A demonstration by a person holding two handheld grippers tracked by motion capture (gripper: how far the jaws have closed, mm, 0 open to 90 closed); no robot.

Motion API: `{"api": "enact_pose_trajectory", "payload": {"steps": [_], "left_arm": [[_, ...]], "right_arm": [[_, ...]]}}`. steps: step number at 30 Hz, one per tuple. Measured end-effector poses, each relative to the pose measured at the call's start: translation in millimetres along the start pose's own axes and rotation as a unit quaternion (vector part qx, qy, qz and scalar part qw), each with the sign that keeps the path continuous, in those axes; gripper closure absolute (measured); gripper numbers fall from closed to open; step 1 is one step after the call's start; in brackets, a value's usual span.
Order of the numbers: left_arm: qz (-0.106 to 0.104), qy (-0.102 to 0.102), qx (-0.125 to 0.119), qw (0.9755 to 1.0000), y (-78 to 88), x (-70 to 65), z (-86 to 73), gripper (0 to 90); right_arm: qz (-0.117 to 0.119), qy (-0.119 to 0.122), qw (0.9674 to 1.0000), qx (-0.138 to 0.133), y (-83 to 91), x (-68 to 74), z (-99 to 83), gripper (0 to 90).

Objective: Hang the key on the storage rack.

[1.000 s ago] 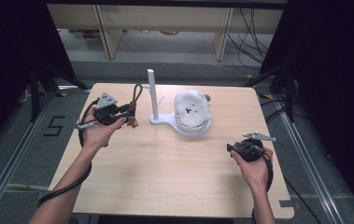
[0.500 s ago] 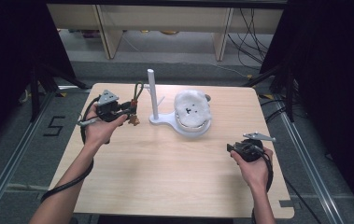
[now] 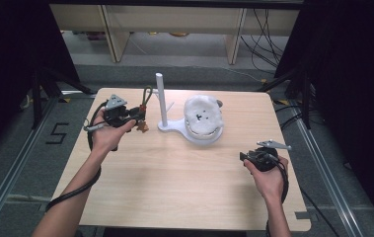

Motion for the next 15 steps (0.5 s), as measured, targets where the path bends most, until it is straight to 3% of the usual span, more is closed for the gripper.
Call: {"api": "enact_pose_trajectory", "payload": {"steps": [15], "left_arm": [[0.001,0.006,0.008,0.9999,-6.4,1.2,-3.1,68.0]], "right_arm": [[-0.004,0.003,1.0,0.001,-0.6,-1.6,-0.4,58.4]]}}
Point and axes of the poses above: each handheld gripper's, and its own axes: y roughly backward along the jaws, z roughly out of its top, x roughly to its left, the point moved 8 cm from there along -y, roughly forward along the jaws, and after that the axes turned 14 degrees about z, right-handed, at the moved point
